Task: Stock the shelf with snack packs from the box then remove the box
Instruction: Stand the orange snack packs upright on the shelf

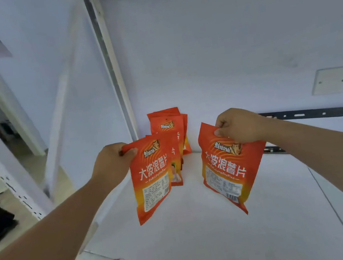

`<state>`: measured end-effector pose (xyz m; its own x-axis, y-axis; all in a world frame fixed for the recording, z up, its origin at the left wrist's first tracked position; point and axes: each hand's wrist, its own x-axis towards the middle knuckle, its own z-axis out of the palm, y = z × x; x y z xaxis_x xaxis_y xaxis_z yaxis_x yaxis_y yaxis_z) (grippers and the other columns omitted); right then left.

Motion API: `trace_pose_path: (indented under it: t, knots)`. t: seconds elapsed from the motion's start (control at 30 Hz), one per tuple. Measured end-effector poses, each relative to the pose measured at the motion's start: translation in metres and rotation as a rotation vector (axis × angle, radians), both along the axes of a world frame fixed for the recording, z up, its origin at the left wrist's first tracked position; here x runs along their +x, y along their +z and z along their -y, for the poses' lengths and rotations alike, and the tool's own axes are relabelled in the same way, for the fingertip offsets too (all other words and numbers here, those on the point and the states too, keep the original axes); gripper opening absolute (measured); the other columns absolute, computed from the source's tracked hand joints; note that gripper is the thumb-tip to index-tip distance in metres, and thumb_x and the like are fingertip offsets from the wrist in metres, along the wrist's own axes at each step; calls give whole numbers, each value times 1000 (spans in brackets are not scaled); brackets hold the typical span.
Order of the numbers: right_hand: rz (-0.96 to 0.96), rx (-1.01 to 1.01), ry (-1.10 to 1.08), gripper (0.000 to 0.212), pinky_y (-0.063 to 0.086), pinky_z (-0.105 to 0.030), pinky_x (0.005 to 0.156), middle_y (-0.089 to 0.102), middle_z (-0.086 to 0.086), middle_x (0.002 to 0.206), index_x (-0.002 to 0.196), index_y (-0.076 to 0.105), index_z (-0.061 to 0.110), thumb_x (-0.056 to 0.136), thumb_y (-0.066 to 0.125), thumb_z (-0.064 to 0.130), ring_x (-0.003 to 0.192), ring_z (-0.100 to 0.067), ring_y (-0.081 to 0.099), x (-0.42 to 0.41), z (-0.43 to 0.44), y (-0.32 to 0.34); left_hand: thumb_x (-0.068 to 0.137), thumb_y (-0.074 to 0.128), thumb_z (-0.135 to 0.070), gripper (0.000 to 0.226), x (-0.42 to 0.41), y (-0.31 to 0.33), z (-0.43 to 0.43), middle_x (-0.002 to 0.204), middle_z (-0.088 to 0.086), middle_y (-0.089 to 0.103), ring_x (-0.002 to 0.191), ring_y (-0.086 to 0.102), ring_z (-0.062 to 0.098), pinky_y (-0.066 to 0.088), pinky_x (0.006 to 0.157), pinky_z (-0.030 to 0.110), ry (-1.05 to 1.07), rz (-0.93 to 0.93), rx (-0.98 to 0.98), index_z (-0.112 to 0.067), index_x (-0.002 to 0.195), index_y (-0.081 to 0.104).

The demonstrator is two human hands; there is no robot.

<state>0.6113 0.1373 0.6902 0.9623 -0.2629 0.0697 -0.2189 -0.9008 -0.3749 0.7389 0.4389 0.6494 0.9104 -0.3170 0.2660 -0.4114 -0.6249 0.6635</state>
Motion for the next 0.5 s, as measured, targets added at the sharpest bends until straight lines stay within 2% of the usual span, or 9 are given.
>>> trace_pose_path:
  t: [0.1,0.23,0.3,0.33,0.37,0.43,0.5]
  knots:
    - [-9,22,21,17,52,-31,73,72,-1,98,100,70,15,98,64,31,83,-14,66,39,7,-6,97,58,-29,24,24,-6,9,60,-5,69,56,66,11,49,57,26,41,-28,36,-20,76,65]
    - [0,62,-1,26,56,-36,81,70,-4,111,119,63,20,96,66,31,87,-19,68,74,10,-20,95,56,-16,9,48,-18,27,64,3,73,52,70,16,60,60,32,26,-119,-31,-13,91,64]
    - [1,119,-2,37,59,-41,82,73,-9,104,131,49,30,97,65,27,83,-21,71,84,11,-29,95,55,-15,6,59,-24,37,69,5,74,52,71,18,60,57,31,39,-159,-86,-14,99,60]
    - [12,143,-1,39,60,-42,79,74,-11,97,130,45,34,97,63,23,79,-23,72,88,11,-32,96,55,-15,8,65,-26,42,73,6,74,51,71,18,59,55,30,46,-186,-125,-15,104,56]
    - [29,159,-2,35,60,-41,75,74,-10,93,125,48,36,97,62,20,77,-22,72,92,11,-33,97,55,-16,12,72,-28,48,78,7,74,52,71,18,59,54,29,42,-218,-165,-18,109,52]
    - [65,159,-6,19,55,-28,67,71,0,97,105,64,31,96,61,15,81,-15,69,99,11,-34,99,55,-15,24,89,-33,61,85,7,74,56,73,19,60,55,30,14,-275,-214,-27,118,45]
    - [63,153,-26,20,48,-18,65,70,8,96,91,76,25,95,61,13,87,-9,67,105,9,-35,100,55,-13,21,105,-36,77,90,5,74,62,75,18,63,61,32,-44,-306,-207,-23,118,53]
